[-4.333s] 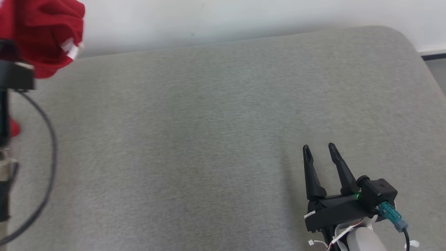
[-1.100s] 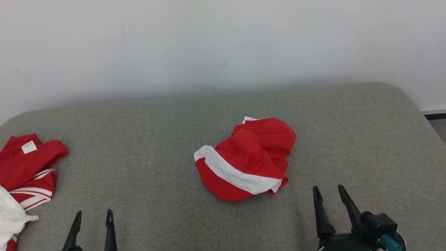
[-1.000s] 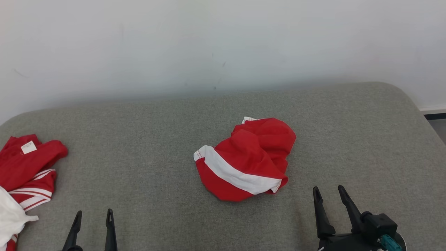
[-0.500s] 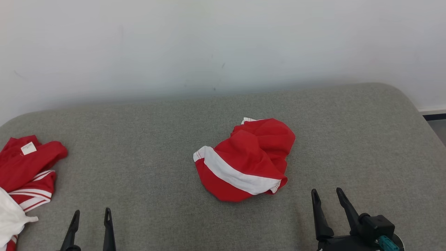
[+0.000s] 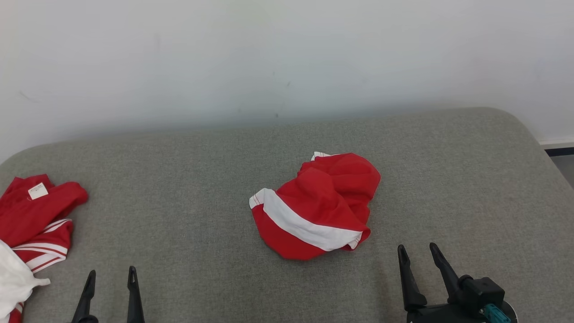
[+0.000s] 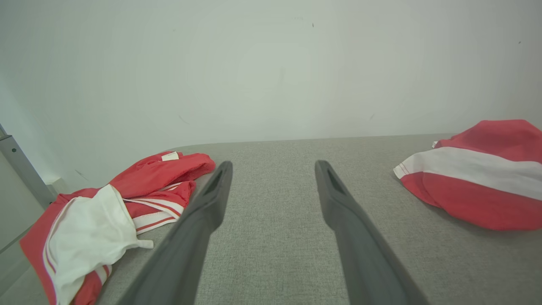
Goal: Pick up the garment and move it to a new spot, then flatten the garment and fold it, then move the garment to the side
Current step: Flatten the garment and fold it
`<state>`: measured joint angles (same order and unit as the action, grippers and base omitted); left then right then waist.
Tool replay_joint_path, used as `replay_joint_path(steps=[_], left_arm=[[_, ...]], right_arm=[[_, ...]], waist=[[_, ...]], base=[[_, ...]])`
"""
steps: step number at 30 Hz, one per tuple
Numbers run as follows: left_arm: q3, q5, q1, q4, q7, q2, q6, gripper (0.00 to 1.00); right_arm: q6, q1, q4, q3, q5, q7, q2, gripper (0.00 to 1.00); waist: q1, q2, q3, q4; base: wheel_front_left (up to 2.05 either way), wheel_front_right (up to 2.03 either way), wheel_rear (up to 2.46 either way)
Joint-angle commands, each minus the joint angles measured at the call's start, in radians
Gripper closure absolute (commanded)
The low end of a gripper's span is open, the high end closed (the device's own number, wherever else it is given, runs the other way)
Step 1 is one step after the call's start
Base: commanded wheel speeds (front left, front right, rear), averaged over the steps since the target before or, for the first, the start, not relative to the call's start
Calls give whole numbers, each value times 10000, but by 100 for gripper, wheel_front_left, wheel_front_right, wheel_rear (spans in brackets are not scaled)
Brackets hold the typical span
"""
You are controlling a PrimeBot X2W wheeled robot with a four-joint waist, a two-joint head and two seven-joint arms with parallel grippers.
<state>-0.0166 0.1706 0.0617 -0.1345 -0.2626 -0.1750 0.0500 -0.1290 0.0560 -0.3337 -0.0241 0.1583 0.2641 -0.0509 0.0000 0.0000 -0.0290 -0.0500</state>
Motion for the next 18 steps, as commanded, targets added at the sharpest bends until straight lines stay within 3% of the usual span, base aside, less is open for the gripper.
replay_joint_path(steps=[1,18], left_arm=[[52,34,95,59,-34,44,18,0],[-17,128,192,138,467,-118,202,0]], right_arm=[[-34,-88,36,-34,-68,6,13,0],[-34,-99,158,-44,-181,-235,13,0]], waist=[[0,0,-19,-2],[0,0,-157,-21]], base=[[0,0,0],[0,0,0]])
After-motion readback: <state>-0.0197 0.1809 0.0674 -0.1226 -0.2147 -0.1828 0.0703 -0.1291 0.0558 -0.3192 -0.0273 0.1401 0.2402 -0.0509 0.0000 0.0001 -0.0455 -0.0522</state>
